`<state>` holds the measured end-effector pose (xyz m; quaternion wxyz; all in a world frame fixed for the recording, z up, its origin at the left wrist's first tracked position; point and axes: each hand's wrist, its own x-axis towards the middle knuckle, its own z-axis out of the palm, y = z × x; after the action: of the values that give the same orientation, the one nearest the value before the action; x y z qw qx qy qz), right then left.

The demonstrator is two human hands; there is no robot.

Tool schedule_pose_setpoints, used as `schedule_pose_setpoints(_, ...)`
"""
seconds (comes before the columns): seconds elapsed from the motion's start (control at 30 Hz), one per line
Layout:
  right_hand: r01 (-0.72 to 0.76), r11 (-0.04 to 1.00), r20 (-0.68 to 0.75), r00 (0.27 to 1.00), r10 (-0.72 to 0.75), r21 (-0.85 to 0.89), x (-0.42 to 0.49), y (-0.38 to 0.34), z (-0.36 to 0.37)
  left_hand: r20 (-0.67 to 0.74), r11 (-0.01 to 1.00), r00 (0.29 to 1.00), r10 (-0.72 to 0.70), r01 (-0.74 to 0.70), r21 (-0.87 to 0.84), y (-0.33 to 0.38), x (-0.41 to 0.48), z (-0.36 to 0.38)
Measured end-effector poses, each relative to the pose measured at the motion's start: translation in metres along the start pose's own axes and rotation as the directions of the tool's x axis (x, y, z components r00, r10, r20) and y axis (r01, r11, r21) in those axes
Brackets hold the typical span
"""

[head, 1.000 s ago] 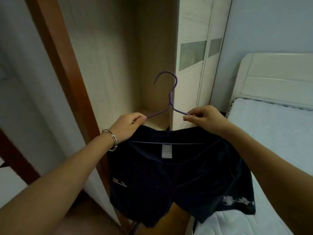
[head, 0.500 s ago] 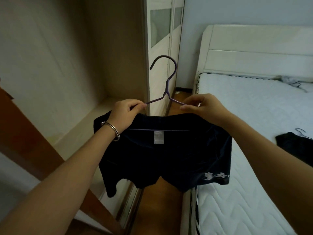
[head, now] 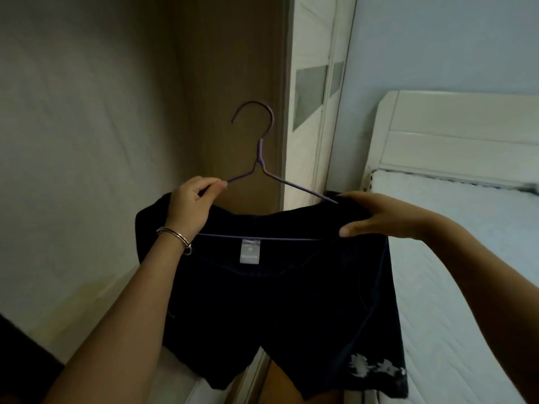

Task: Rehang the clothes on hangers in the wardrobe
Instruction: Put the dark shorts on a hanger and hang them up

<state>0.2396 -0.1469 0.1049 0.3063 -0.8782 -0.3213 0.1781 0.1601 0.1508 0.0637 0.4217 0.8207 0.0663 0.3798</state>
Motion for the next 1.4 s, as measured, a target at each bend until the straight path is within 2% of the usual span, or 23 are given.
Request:
schedule_pose_setpoints(0.07, 0.036, 0.993, 0.032, 0.999, -0.032, -0.117, 0.035, -0.004, -0.02, -0.061, 1.0, 0.998, -0.015, 0.016, 0.009, -0.014, 0.03, 0.0)
schedule_pose_setpoints(0.17, 0.134, 0.93, -0.056, 0.985, -0.162, -0.342, 0.096, -0.01, -0.043, -0.131, 0.998, 0.991, -0.007, 0.015, 0.058, -0.025, 0.078, 0.001)
schedule_pose_setpoints(0.23, 0.226, 0.926, -0.093, 0.96, -0.264, -0.301, 0.13, -0.019, -0.056, -0.182, 0.991, 0.983, 0.013, 0.013, 0.136, -0.023, 0.109, -0.001)
schedule_pose_setpoints(0.3, 0.339, 0.926, -0.109, 0.927, -0.359, -0.168, 0.158, -0.029, -0.065, -0.245, 0.959, 0.965, 0.089, -0.016, 0.283, -0.024, 0.138, -0.004)
schedule_pose_setpoints(0.37, 0.438, 0.897, -0.144, 0.885, -0.443, -0.065, 0.186, -0.044, -0.075, -0.348, 0.903, 0.932, 0.105, 0.057, 0.426, -0.024, 0.168, -0.009)
schedule_pose_setpoints(0.43, 0.512, 0.859, -0.169, 0.845, -0.508, -0.021, 0.211, -0.061, -0.083, -0.505, 0.9, 0.862, 0.037, 0.191, 0.392, -0.016, 0.193, -0.014)
schedule_pose_setpoints(0.53, 0.572, 0.82, -0.178, 0.808, -0.561, 0.008, 0.244, -0.087, -0.093, -0.635, 0.951, 0.77, -0.056, 0.234, 0.201, 0.007, 0.226, -0.016)
schedule_pose_setpoints(0.57, 0.584, 0.811, -0.179, 0.801, -0.571, 0.027, 0.255, -0.096, -0.099, -0.632, 0.962, 0.768, -0.106, 0.24, 0.13, 0.013, 0.238, -0.017)
schedule_pose_setpoints(0.6, 0.589, 0.806, -0.185, 0.799, -0.572, 0.049, 0.262, -0.104, -0.105, -0.585, 0.968, 0.793, -0.167, 0.245, 0.056, 0.02, 0.247, -0.015)
schedule_pose_setpoints(0.67, 0.601, 0.794, -0.215, 0.79, -0.574, 0.09, 0.279, -0.123, -0.12, -0.4, 0.966, 0.88, -0.255, 0.218, -0.137, 0.035, 0.266, -0.007)
schedule_pose_setpoints(0.73, 0.604, 0.789, -0.268, 0.783, -0.561, 0.112, 0.295, -0.145, -0.136, -0.222, 0.938, 0.941, -0.255, 0.185, -0.293, 0.052, 0.291, 0.002)
schedule_pose_setpoints(0.8, 0.601, 0.786, -0.312, 0.781, -0.541, 0.14, 0.31, -0.168, -0.151, -0.156, 0.925, 0.966, -0.207, 0.141, -0.352, 0.066, 0.322, 0.005)
schedule_pose_setpoints(0.93, 0.589, 0.793, -0.35, 0.783, -0.514, 0.154, 0.331, -0.215, -0.179, -0.14, 0.862, 0.97, -0.198, 0.104, -0.496, 0.09, 0.388, -0.012)
schedule_pose_setpoints(1.07, 0.61, 0.774, -0.346, 0.772, -0.533, 0.171, 0.352, -0.245, -0.204, -0.136, 0.821, 0.965, -0.222, 0.11, -0.56, 0.099, 0.444, -0.028)
schedule_pose_setpoints(1.17, 0.619, 0.777, -0.361, 0.754, -0.548, 0.113, 0.367, -0.262, -0.219, -0.126, 0.789, 0.959, -0.252, 0.128, -0.601, 0.102, 0.476, -0.037)
schedule_pose_setpoints(1.4, 0.684, 0.728, -0.5, 0.644, -0.58, 0.037, 0.393, -0.269, -0.254, -0.13, 0.738, 0.977, -0.168, 0.038, -0.674, 0.12, 0.523, -0.027)
